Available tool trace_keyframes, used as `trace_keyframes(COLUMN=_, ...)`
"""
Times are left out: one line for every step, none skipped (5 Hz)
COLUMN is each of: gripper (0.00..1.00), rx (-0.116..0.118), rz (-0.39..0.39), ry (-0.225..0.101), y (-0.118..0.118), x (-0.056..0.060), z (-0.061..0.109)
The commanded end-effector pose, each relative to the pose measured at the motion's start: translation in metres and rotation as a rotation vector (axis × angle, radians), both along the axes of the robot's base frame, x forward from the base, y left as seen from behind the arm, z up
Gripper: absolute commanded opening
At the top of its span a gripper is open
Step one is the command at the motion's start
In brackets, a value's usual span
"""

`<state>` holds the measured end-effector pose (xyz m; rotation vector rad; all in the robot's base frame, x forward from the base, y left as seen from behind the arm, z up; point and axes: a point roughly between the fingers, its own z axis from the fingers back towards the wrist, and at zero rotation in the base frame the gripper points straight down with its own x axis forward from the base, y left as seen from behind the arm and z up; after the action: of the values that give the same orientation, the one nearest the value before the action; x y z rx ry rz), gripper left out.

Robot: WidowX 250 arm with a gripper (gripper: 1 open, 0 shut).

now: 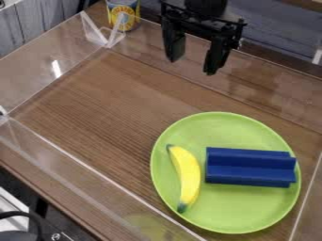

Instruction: Remove the banana from inside the green plate and put it on the table

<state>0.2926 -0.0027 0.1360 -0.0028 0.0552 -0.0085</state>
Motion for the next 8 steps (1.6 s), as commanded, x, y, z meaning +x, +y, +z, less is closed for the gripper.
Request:
trace_keyframes(gripper=1.00, rx=-0.002, rz=0.027, ry=0.010, y=-0.003, x=-0.007, z=-0.007)
trace_keyframes(gripper=1.00, rx=-0.014, rz=0.121, ry=-0.033, y=-0.015, x=-0.029, z=-0.012)
trace_keyframes(gripper=1.00, rx=-0.037, rz=0.221, ry=-0.077, y=-0.024, x=-0.048, z=-0.019)
trace_keyframes(gripper=1.00, rx=-0.053, rz=0.294, ry=-0.109, y=-0.031, x=-0.057, z=-0.027)
trace_keyframes(gripper=1.00, rx=-0.071, rz=0.347, ry=-0.136, y=-0.034, x=-0.061, z=-0.042)
trace_keyframes(gripper=1.00, rx=-0.087, rz=0.391, ry=-0.152, y=-0.037, x=-0.063, z=-0.059)
trace_keyframes(gripper=1.00, rx=-0.097, rz=0.419, ry=-0.167, y=-0.038, x=-0.065, z=-0.075)
trace_keyframes(gripper=1.00, rx=-0.108, rz=0.446, ry=-0.175, y=-0.039, x=-0.065, z=-0.090)
